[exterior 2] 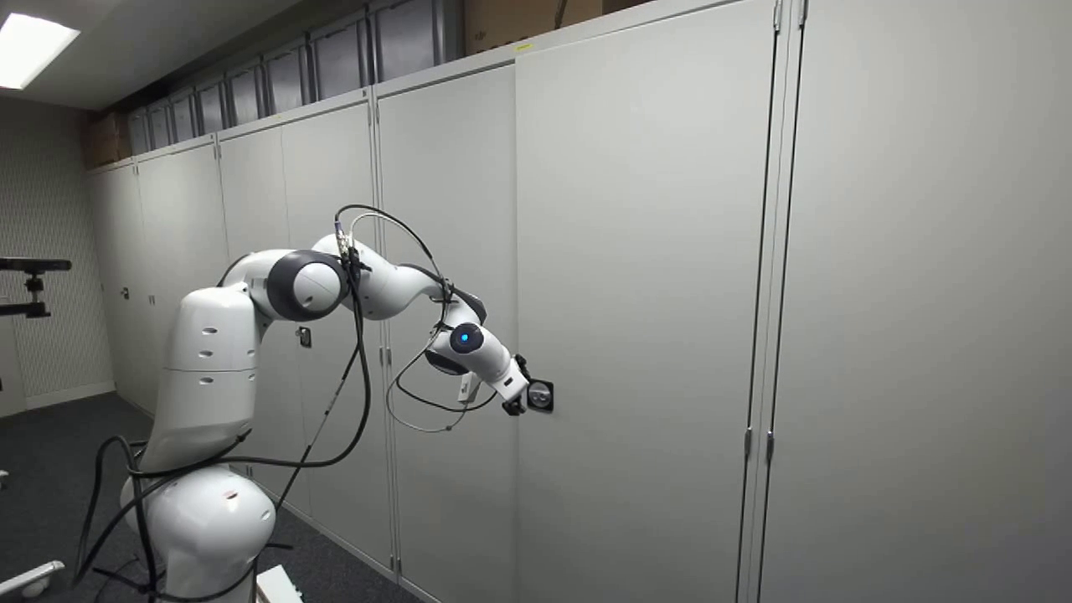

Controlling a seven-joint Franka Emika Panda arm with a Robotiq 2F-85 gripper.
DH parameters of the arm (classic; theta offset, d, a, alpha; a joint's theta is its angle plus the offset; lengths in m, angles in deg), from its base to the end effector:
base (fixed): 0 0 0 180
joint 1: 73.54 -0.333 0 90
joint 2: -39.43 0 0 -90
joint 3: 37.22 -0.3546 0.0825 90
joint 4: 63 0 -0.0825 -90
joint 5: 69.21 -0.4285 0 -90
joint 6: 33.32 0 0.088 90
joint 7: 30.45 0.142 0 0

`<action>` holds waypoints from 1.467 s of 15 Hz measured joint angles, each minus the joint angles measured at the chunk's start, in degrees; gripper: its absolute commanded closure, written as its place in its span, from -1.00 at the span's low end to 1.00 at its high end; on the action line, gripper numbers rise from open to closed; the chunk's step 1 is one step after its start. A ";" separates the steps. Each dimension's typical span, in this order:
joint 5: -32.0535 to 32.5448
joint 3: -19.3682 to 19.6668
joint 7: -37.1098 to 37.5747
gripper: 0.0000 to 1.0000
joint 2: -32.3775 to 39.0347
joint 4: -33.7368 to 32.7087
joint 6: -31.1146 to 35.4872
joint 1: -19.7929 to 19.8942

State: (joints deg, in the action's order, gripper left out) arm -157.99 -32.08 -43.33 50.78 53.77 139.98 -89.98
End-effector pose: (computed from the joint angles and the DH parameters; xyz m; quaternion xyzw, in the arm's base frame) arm 0.6595 0.0615 0.3744 -0.7756 0.4546 -0.2844 0.3330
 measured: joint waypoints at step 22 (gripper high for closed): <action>-1.99 -2.53 -0.25 -0.07 7.23 -5.69 1.09 -0.82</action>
State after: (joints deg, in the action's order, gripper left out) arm -159.98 -34.61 -43.58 58.01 48.08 141.07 -90.80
